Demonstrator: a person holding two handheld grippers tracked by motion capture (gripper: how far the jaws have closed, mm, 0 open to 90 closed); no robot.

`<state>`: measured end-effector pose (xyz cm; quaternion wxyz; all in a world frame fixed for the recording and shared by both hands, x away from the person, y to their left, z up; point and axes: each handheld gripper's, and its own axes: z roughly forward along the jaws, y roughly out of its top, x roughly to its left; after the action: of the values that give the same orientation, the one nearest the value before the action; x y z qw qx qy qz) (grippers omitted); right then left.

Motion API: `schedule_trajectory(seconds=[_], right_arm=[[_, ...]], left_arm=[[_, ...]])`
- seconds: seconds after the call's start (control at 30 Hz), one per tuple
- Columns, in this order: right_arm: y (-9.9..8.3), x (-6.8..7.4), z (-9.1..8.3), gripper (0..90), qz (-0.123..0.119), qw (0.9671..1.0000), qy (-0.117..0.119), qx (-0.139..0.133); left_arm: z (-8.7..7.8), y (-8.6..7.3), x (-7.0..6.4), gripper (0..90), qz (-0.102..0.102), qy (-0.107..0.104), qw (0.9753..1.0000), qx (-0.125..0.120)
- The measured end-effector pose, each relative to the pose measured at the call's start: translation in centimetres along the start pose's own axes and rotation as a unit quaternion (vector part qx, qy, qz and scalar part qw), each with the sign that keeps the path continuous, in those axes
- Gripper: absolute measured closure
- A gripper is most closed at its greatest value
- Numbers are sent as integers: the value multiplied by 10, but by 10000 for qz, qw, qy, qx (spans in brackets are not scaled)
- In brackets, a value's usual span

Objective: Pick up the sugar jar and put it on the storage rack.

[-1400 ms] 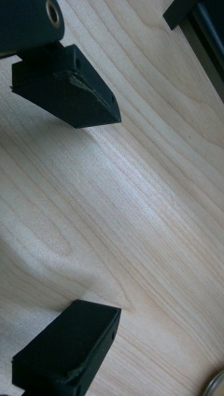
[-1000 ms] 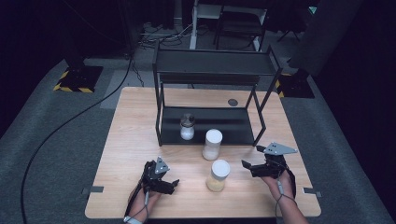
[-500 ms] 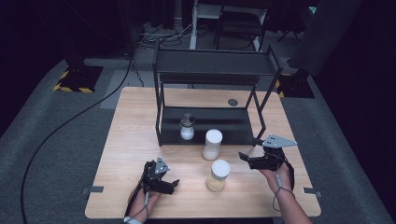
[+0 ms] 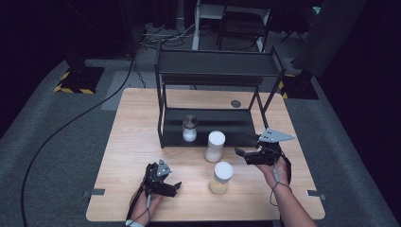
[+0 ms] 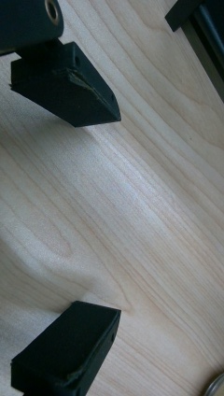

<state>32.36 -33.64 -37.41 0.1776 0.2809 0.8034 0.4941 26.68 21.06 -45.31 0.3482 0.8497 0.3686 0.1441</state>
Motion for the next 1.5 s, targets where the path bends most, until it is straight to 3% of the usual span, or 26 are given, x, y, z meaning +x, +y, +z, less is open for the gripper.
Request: schedule_trajectory(seconds=[0.7, 1.5], right_arm=[[19, 0, 30, 145, -118, 9994, 270, -200], [20, -5, 67, 138, -150, 9977, 579, -315]], left_arm=[[0, 0, 0, 68, -5, 6, 10000, -4], [0, 0, 0, 68, -4, 5, 10000, -2]])
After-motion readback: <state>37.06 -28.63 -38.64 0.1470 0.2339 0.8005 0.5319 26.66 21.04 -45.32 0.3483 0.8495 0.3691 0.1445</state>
